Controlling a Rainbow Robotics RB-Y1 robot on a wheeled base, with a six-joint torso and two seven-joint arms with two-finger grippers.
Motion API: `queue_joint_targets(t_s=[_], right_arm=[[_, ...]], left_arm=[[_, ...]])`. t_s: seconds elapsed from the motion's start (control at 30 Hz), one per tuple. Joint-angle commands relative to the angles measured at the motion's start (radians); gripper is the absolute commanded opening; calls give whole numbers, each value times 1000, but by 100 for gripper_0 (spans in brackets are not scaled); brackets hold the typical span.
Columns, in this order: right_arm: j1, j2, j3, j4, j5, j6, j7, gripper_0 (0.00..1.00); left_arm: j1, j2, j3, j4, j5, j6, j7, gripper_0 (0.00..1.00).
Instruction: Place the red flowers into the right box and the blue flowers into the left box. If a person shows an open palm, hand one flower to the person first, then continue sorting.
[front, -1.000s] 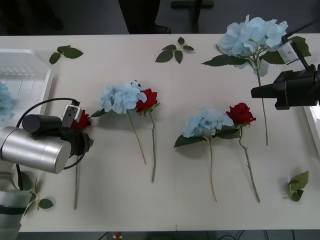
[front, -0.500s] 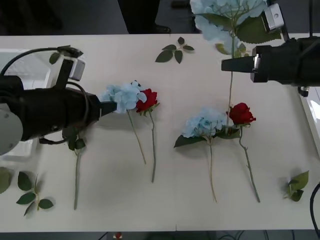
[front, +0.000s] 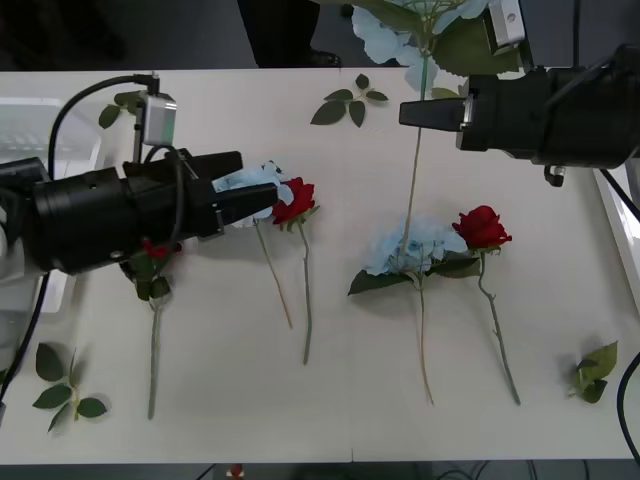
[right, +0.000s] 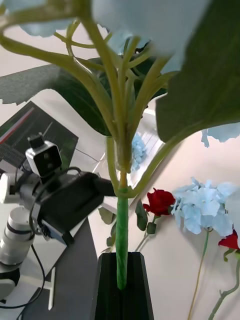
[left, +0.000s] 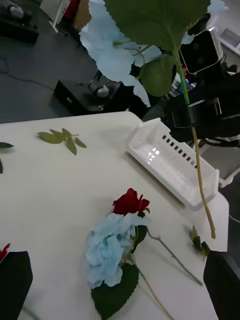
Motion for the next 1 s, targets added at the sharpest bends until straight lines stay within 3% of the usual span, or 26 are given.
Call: queue_joint_targets(t_s=[0.03, 0.5, 1.0], right_arm=[[-28, -8, -10, -37, -11, 1, -33, 0], [-28, -9, -10, -37, -20, 1, -33, 0], [-28, -9, -10, -40, -26, 1, -33, 0]], left_arm=[[13, -50, -126, 34, 38, -128, -149, 100], [12, -197, -380, 72, 0, -356, -218, 100], [-91, -251, -457, 225, -54, -445, -209, 100]])
